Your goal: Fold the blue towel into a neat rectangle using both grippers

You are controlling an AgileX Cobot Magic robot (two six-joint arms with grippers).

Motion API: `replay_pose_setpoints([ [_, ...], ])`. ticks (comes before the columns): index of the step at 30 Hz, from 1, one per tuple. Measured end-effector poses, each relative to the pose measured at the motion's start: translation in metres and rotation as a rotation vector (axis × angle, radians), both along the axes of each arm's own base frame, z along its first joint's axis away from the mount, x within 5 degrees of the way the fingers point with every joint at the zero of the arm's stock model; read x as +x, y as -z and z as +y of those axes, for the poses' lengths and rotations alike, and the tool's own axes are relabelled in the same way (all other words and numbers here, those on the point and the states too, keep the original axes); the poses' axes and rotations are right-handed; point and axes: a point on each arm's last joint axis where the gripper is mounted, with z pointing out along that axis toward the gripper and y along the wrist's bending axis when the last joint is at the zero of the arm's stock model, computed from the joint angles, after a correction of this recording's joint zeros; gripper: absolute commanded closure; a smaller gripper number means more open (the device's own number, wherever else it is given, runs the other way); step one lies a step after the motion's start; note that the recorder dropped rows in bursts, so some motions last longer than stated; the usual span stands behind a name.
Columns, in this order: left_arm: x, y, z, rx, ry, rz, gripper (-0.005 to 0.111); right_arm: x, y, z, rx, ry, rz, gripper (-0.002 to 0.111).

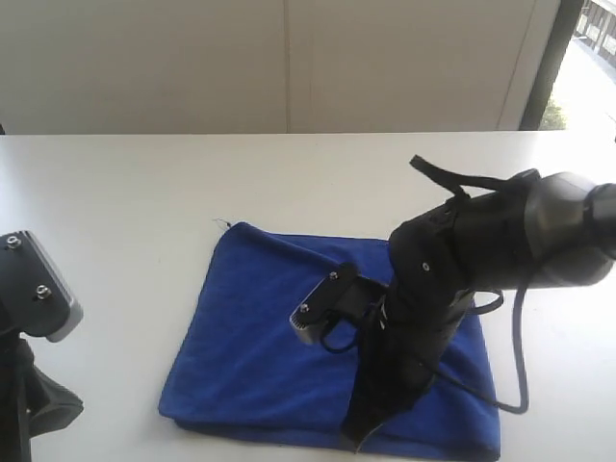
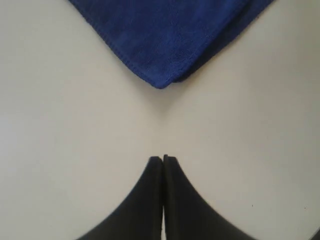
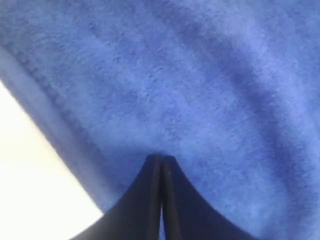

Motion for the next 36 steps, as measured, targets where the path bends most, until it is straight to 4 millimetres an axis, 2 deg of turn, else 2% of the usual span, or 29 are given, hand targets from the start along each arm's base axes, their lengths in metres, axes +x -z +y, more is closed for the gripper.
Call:
replay_pose_setpoints([
  [10,-0.003,-0.006,0.003,-0.026,-0.002,-0.026,0.107,-0.024,0.006,0.03,-0.017,-0.129,0.019,0.108],
  [19,-0.003,-0.006,0.003,-0.026,-0.002,-0.026,0.107,-0.048,0.003,0.073,0.074,-0.163,0.061,0.108],
  [23,-0.003,-0.006,0.003,-0.027,-0.003,-0.024,0.107,-0.051,-0.006,0.097,0.163,-0.149,0.048,0.108],
  [28,-0.003,-0.006,0.002,-0.037,-0.003,-0.028,0.107,-0.046,-0.024,0.124,0.234,-0.167,0.024,0.108],
  [30,-0.003,-0.007,0.0,-0.067,-0.011,-0.029,0.107,-0.038,-0.035,0.126,0.202,-0.195,-0.019,0.108],
  [32,-0.001,-0.009,-0.005,-0.152,-0.034,-0.035,0.107,-0.026,-0.049,0.119,0.144,-0.182,-0.082,0.108],
  [36,0.011,-0.004,-0.021,-0.288,-0.084,-0.047,0.107,0.013,-0.077,0.073,-0.014,-0.058,-0.237,0.108],
])
